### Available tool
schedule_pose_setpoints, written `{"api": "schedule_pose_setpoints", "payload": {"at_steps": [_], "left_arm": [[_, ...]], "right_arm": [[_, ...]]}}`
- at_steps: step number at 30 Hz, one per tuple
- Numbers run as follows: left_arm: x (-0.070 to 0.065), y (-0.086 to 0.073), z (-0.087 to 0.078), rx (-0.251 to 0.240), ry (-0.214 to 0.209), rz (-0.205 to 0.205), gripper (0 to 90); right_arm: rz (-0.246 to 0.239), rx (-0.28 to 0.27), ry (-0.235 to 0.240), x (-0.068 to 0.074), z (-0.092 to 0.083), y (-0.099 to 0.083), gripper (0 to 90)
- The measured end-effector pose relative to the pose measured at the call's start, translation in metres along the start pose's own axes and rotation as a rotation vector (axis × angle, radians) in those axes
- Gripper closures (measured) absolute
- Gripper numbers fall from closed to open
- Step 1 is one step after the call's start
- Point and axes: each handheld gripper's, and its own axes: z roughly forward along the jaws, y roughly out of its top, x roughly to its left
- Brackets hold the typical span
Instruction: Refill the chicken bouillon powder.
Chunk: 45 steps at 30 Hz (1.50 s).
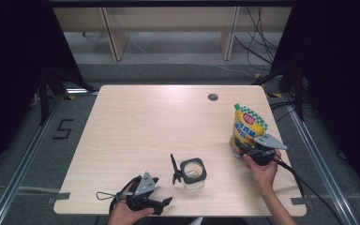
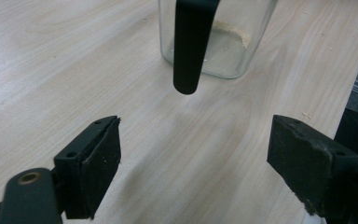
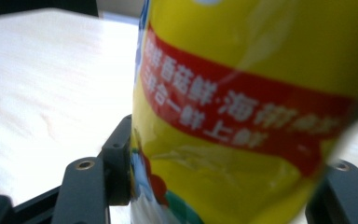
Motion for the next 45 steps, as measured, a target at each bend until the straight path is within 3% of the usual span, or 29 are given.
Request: {"api": "schedule_pose_setpoints", "payload": {"at_steps": [2, 3, 4, 5, 6, 7, 8, 9, 10, 11, 13, 16, 20, 22, 24, 27, 29, 30, 31, 34, 35, 37, 39, 45], "left_arm": [[0.002, 0.0, 0.0, -0.006, 0.001, 0.004, 16.8], [0.001, 0.0, 0.0, -0.015, -0.003, -0.018, 16.8], [0.003, 0.0, -0.001, 0.006, 0.008, 0.011, 16.8], [0.004, 0.0, -0.001, 0.006, 0.011, 0.007, 16.8], [0.003, 0.0, -0.001, -0.002, 0.005, -0.001, 16.8], [0.003, 0.0, -0.001, -0.001, 0.005, -0.006, 16.8], [0.004, -0.001, -0.002, -0.001, 0.009, -0.001, 16.8], [0.005, 0.0, -0.002, -0.003, 0.006, 0.007, 16.8], [0.005, -0.001, -0.002, -0.007, 0.008, -0.014, 16.8], [0.008, -0.001, -0.002, 0.0, 0.016, 0.011, 16.8], [0.007, -0.001, -0.003, -0.001, 0.011, -0.016, 16.8], [0.009, -0.001, -0.003, -0.001, 0.017, 0.01, 16.8], [0.01, -0.001, -0.004, -0.002, 0.02, 0.003, 16.8], [0.009, -0.002, -0.003, -0.005, 0.018, -0.016, 16.8], [0.012, -0.001, -0.004, 0.003, 0.019, 0.014, 16.8], [0.012, -0.002, -0.004, -0.002, 0.019, 0.01, 16.8], [0.011, -0.002, -0.004, -0.01, 0.019, 0.003, 16.8], [0.013, -0.001, -0.005, 0.011, 0.023, 0.025, 16.8], [0.012, -0.002, -0.005, 0.008, 0.027, -0.007, 16.8], [0.014, -0.002, -0.005, 0.005, 0.028, 0.011, 16.8], [0.014, -0.002, -0.005, 0.005, 0.027, 0.014, 16.8], [0.014, -0.002, -0.004, 0.004, 0.027, 0.011, 16.8], [0.013, -0.002, -0.005, 0.008, 0.028, 0.011, 16.8], [0.013, -0.002, -0.004, 0.01, 0.024, 0.003, 17.0]], "right_arm": [[-0.049, 0.019, 0.0, 0.0, -0.006, 0.003, 39.7], [-0.072, 0.033, 0.001, 0.001, -0.01, 0.005, 39.8], [-0.079, 0.039, 0.008, 0.003, -0.013, 0.006, 39.9], [-0.098, 0.034, 0.017, 0.004, -0.016, 0.008, 39.9], [-0.146, 0.033, 0.025, 0.005, -0.021, 0.011, 40.0], [-0.141, 0.042, 0.024, 0.008, -0.025, 0.012, 39.9], [-0.198, 0.036, 0.026, 0.009, -0.029, 0.015, 40.0], [-0.216, 0.036, 0.035, 0.013, -0.033, 0.018, 40.1], [-0.241, 0.026, 0.039, 0.015, -0.038, 0.02, 40.1], [-0.247, 0.029, 0.05, 0.018, -0.043, 0.023, 40.1], [-0.284, 0.021, 0.063, 0.025, -0.053, 0.025, 40.1], [-0.35, 0.026, 0.081, 0.034, -0.067, 0.028, 40.2], [-0.406, 0.03, 0.104, 0.046, -0.083, 0.03, 40.3], [-0.471, 0.041, 0.103, 0.05, -0.09, 0.03, 40.3], [-0.508, 0.057, 0.094, 0.056, -0.096, 0.029, 40.4], [-0.593, 0.084, 0.073, 0.064, -0.103, 0.027, 40.4], [-0.658, 0.099, 0.064, 0.07, -0.107, 0.026, 40.5], [-0.701, 0.101, 0.063, 0.072, -0.108, 0.026, 40.5], [-0.733, 0.112, 0.059, 0.074, -0.109, 0.026, 40.5], [-0.852, 0.131, 0.03, 0.082, -0.112, 0.025, 40.5], [-0.84, 0.135, 0.016, 0.086, -0.113, 0.023, 40.5], [-0.873, 0.144, 0.02, 0.09, -0.113, 0.021, 40.5], [-0.948, 0.153, 0.015, 0.094, -0.111, 0.021, 40.6], [-1.064, 0.2, -0.012, 0.109, -0.109, 0.017, 40.6]]}}
